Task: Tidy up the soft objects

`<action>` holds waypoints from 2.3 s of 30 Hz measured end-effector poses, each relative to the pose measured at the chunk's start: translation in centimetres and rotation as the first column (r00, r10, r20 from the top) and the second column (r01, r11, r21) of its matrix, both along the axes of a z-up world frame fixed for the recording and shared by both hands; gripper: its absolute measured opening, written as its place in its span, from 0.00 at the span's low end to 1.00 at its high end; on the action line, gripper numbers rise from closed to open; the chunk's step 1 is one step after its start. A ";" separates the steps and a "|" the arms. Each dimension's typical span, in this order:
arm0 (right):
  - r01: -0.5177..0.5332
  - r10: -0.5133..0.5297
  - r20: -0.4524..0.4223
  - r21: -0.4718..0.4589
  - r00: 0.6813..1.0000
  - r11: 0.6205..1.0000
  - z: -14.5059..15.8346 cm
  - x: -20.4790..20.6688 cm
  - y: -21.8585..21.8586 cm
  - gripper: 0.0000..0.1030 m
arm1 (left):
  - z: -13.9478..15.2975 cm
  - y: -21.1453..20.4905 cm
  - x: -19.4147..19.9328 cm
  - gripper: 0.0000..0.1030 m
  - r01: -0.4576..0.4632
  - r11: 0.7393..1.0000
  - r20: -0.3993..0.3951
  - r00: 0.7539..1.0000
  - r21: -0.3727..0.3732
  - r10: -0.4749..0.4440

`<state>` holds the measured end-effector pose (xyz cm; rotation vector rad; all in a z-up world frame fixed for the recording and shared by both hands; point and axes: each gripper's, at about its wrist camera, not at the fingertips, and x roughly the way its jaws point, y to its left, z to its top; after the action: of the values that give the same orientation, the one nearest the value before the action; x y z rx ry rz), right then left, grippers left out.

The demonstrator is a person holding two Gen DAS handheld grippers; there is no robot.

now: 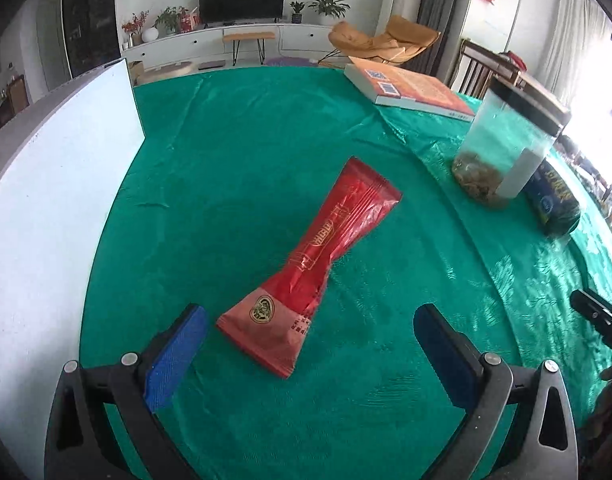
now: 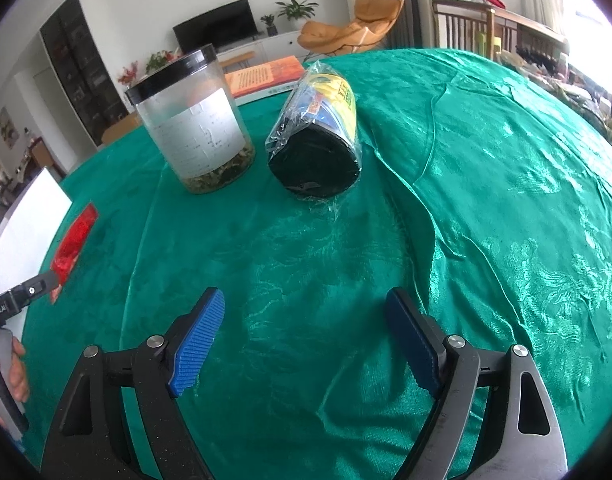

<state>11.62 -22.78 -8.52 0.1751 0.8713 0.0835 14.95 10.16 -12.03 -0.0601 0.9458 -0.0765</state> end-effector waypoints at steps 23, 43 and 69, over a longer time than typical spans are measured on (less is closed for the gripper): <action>-0.034 0.029 -0.034 -0.136 0.999 0.990 -0.5 0.4 1.6 0.88 | -1.3 0.3 0.4 1.00 -0.024 0.997 -0.002 1.000 0.072 0.024; -0.045 0.038 -0.045 -0.169 0.998 0.985 -0.7 0.4 2.3 0.90 | -1.3 0.2 0.4 1.00 -0.023 0.997 -0.002 1.000 0.073 0.024; 0.146 -0.132 -0.082 0.204 0.988 0.968 5.9 9.3 -7.8 0.89 | 0.3 -0.7 1.5 0.36 0.016 1.000 -0.085 0.996 0.005 -0.015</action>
<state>20.97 -30.61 -2.58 0.4387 0.9145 0.0381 16.46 9.45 -11.74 -0.0506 1.0320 -0.0860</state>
